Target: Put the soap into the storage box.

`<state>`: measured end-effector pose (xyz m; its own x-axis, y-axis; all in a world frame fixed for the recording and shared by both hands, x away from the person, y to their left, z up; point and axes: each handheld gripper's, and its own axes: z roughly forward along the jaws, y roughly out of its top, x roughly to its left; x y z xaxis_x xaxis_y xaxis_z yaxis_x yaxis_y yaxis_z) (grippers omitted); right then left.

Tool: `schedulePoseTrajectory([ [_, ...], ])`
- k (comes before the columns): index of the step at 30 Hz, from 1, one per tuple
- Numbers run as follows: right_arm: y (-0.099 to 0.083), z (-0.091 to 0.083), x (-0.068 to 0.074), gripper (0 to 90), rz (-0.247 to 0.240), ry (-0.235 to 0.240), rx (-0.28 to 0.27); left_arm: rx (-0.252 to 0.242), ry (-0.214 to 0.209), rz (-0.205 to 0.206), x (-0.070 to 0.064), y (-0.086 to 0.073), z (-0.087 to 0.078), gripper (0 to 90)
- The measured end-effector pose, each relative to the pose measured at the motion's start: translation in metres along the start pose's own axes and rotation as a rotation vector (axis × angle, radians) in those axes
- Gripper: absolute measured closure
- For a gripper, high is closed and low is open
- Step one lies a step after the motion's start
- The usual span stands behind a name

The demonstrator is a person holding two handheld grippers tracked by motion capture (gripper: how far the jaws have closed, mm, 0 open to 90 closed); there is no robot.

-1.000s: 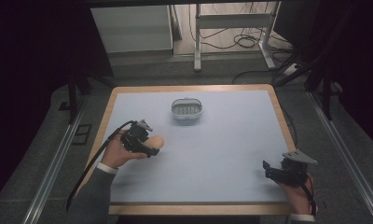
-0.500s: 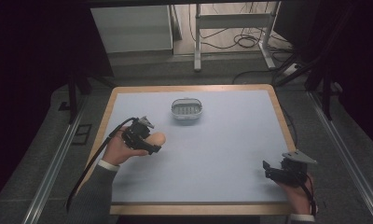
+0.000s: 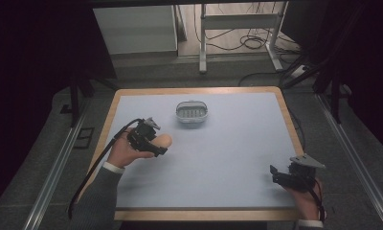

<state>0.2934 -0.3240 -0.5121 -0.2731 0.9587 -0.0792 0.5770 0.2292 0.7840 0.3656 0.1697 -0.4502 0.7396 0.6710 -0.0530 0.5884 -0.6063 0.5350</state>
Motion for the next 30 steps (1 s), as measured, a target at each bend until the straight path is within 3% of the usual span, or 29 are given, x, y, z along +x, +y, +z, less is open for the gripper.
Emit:
schedulePoseTrajectory([
  [30,-0.001,0.001,-0.001,9.2,0.001,-0.003,0.007,0.013,0.006,0.001,0.009,0.016,0.006,32.5],
])
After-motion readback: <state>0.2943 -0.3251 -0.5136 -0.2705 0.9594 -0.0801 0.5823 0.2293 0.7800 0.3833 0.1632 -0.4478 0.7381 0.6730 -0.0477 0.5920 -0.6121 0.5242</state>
